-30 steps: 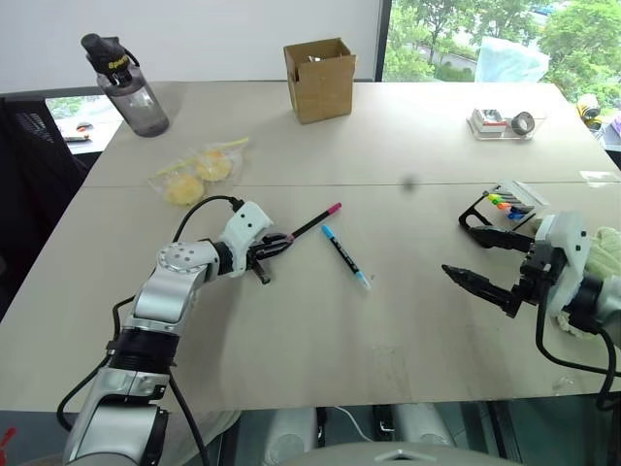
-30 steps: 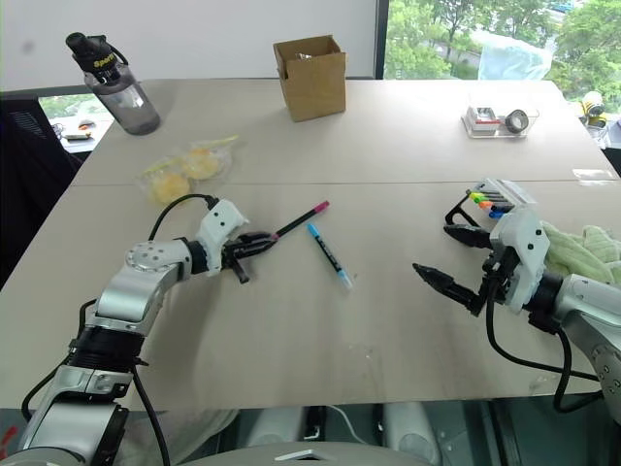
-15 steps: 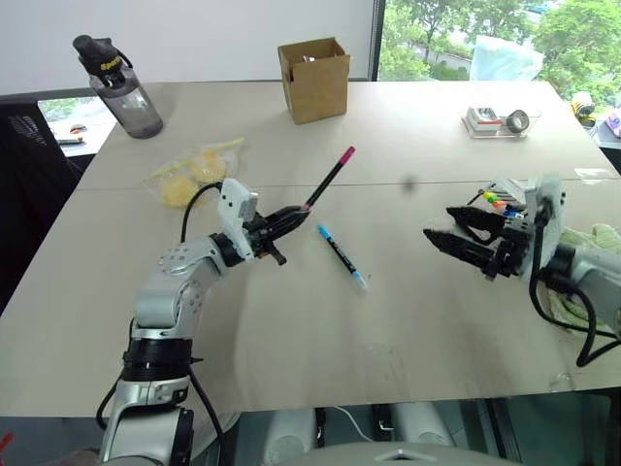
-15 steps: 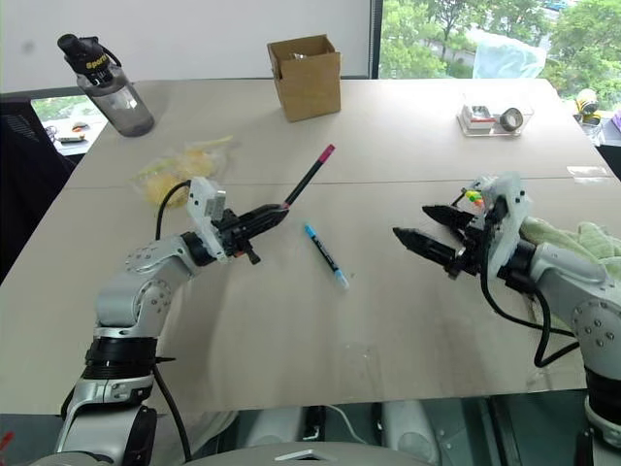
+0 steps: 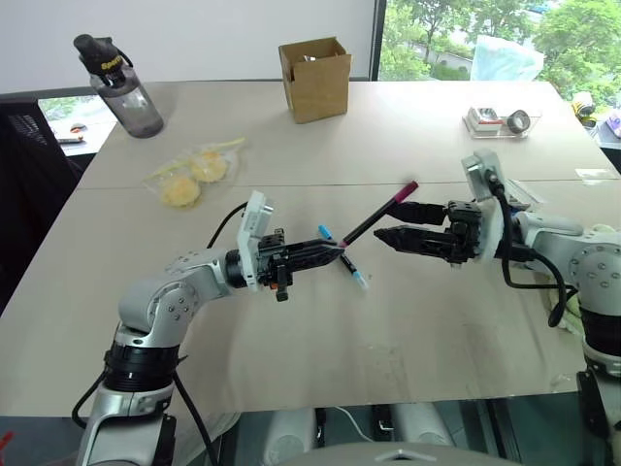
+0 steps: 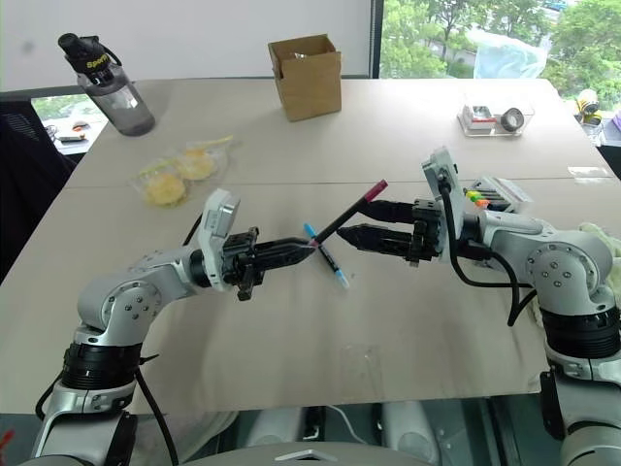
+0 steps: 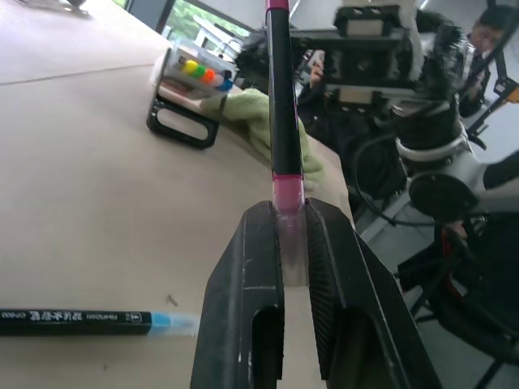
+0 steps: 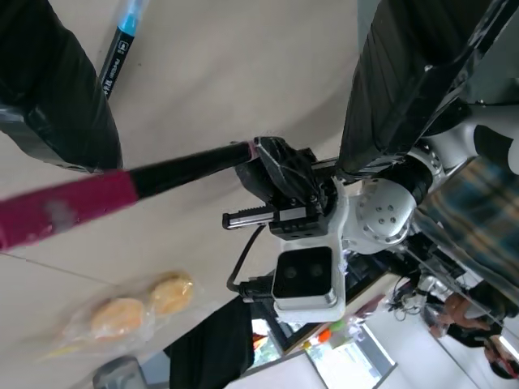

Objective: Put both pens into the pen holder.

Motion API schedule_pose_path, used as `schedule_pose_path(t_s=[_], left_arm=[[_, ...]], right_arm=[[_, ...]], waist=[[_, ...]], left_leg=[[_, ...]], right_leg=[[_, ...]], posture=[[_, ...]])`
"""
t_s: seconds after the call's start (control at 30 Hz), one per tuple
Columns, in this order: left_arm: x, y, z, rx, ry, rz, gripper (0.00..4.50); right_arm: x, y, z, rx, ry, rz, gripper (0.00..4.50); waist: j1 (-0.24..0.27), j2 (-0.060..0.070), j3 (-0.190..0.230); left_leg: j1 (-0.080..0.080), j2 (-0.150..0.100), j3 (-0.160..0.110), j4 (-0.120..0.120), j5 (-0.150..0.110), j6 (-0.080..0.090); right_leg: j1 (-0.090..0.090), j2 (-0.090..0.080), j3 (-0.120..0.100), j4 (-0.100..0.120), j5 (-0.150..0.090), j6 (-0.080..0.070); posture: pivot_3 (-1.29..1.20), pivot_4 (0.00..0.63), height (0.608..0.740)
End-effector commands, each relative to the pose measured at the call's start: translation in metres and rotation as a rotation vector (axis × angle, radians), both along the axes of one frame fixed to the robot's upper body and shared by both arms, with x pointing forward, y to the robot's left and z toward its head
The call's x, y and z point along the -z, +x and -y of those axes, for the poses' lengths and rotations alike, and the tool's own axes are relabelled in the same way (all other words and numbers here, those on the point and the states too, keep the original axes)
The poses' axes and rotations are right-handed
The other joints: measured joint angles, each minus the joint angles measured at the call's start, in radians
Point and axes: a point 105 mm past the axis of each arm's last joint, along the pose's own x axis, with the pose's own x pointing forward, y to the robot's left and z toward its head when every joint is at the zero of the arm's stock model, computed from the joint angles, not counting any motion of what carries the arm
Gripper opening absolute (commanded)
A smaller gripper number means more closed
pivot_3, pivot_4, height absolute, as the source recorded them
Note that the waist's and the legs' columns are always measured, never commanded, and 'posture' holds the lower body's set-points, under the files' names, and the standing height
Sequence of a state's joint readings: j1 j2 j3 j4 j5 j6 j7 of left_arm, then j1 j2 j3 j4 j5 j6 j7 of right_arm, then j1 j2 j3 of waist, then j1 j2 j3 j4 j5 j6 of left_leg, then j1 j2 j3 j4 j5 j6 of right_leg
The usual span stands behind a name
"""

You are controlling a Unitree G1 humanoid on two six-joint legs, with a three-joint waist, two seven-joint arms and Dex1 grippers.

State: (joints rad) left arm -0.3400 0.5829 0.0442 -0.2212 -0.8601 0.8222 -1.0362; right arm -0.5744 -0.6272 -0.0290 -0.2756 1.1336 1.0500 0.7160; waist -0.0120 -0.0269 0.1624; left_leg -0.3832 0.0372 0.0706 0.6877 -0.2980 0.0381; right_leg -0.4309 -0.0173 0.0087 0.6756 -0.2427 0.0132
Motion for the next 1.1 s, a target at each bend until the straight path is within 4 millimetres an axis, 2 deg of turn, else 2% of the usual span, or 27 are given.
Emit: schedule_pose_path(t_s=[0.03, 0.27, 0.3, 0.37, 0.4, 0.43, 0.57, 0.6, 0.63, 0.73, 0.77, 0.83, 0.97, 1.1], left_arm=[[-0.010, -0.005, 0.001, 0.040, -0.002, 0.057, 0.03], [-0.003, -0.009, 0.001, 0.062, 0.035, 0.059, 0.03], [-0.003, -0.009, 0.001, 0.065, 0.037, 0.059, 0.00], [0.000, -0.009, 0.002, 0.068, 0.051, 0.060, 0.00], [0.001, -0.009, 0.002, 0.070, 0.057, 0.062, 0.00], [0.001, -0.008, 0.002, 0.069, 0.057, 0.063, 0.00], [0.001, -0.007, 0.000, 0.070, 0.049, 0.056, 0.00], [0.000, -0.007, 0.000, 0.070, 0.043, 0.049, 0.46], [0.000, -0.007, -0.001, 0.073, 0.037, 0.045, 0.92], [-0.003, -0.003, -0.002, 0.054, 0.030, 0.053, 1.99], [-0.003, 0.000, -0.002, 0.034, 0.038, 0.065, 2.54], [-0.003, 0.003, -0.004, 0.006, 0.056, 0.092, 3.29], [-0.014, 0.010, -0.011, -0.062, 0.080, 0.181, 3.29], [-0.028, 0.018, -0.014, -0.124, 0.149, 0.306, 3.29]], right_arm=[[-0.007, 0.000, -0.003, -0.031, 0.004, 0.035, 4.50], [-0.013, 0.000, -0.006, -0.047, 0.042, 0.032, 4.50], [-0.013, 0.000, -0.007, -0.049, 0.042, 0.033, 4.09], [-0.012, -0.001, -0.007, -0.051, 0.041, 0.033, 3.66], [-0.011, -0.002, -0.007, -0.055, 0.036, 0.034, 2.93], [-0.010, -0.003, -0.007, -0.061, 0.035, 0.034, 2.64], [-0.012, -0.007, -0.007, -0.083, 0.046, 0.034, 0.53], [-0.013, -0.008, -0.007, -0.087, 0.047, 0.035, 0.21], [-0.013, -0.009, -0.007, -0.093, 0.046, 0.035, 0.10], [-0.013, -0.011, -0.007, -0.102, 0.046, 0.038, 0.08], [-0.013, -0.010, -0.007, -0.095, 0.046, 0.045, 0.08], [-0.015, -0.007, -0.004, -0.063, 0.048, 0.066, 0.08], [-0.019, 0.007, 0.017, 0.082, -0.008, 0.158, 0.08], [-0.024, 0.020, 0.054, 0.287, -0.212, 0.347, 0.08]], waist=[[0.000, 0.000, 0.000], [-0.001, 0.000, 0.000], [-0.002, 0.000, 0.000], [-0.001, 0.000, 0.000], [-0.001, 0.000, 0.000], [-0.001, 0.000, 0.000], [-0.001, 0.000, 0.000], [-0.001, 0.000, 0.000], [-0.001, 0.000, 0.000], [-0.002, 0.000, 0.000], [-0.001, 0.000, 0.000], [-0.001, 0.000, 0.000], [0.000, 0.000, 0.000], [0.006, 0.000, 0.000]], left_leg=[[0.000, 0.000, 0.000, 0.000, 0.000, 0.000], [0.000, 0.001, 0.000, -0.001, 0.000, 0.000], [0.000, 0.001, 0.000, -0.001, 0.000, 0.000], [0.000, 0.001, 0.000, -0.001, 0.000, 0.000], [0.000, 0.001, -0.001, -0.001, 0.000, 0.000], [0.000, 0.001, -0.001, -0.001, 0.000, 0.000], [-0.001, 0.001, 0.000, -0.001, 0.000, 0.000], [-0.001, 0.001, 0.000, -0.001, 0.000, 0.000], [0.000, 0.001, -0.001, -0.001, 0.000, 0.000], [0.000, 0.001, -0.001, -0.001, 0.000, 0.000], [0.000, 0.001, -0.001, -0.001, 0.000, 0.000], [-0.001, 0.001, -0.001, -0.001, 0.000, 0.000], [-0.001, 0.001, -0.001, -0.001, 0.000, 0.000], [-0.004, 0.000, -0.002, -0.001, 0.000, 0.000]], right_leg=[[0.000, 0.000, 0.000, 0.000, 0.000, 0.000], [0.000, -0.001, 0.000, -0.001, 0.000, 0.000], [0.000, -0.001, 0.000, -0.001, 0.000, 0.000], [0.000, -0.001, 0.000, -0.001, 0.000, 0.000], [0.000, -0.001, 0.000, -0.001, 0.000, 0.000], [0.000, -0.001, 0.000, -0.001, 0.000, 0.000], [0.000, -0.001, 0.000, -0.002, 0.000, 0.000], [0.000, -0.001, 0.000, -0.002, 0.000, 0.000], [0.000, -0.001, 0.000, -0.002, 0.000, 0.000], [0.000, -0.001, 0.000, -0.002, 0.000, 0.000], [0.000, -0.001, 0.000, -0.002, 0.000, 0.000], [0.000, -0.001, 0.000, -0.002, 0.000, 0.000], [0.000, -0.002, -0.001, -0.002, 0.000, 0.000], [-0.002, -0.002, -0.003, -0.004, 0.000, 0.000]], posture=[[0.00, 0.150, 0.736], [0.00, 0.150, 0.736], [0.00, 0.150, 0.736], [0.00, 0.150, 0.736], [0.00, 0.150, 0.736], [0.00, 0.150, 0.736], [0.00, 0.150, 0.736], [0.00, 0.150, 0.736], [0.00, 0.150, 0.736], [0.00, 0.150, 0.736], [0.00, 0.150, 0.736], [0.00, 0.150, 0.736], [0.00, 0.150, 0.736], [0.00, 0.150, 0.736]])
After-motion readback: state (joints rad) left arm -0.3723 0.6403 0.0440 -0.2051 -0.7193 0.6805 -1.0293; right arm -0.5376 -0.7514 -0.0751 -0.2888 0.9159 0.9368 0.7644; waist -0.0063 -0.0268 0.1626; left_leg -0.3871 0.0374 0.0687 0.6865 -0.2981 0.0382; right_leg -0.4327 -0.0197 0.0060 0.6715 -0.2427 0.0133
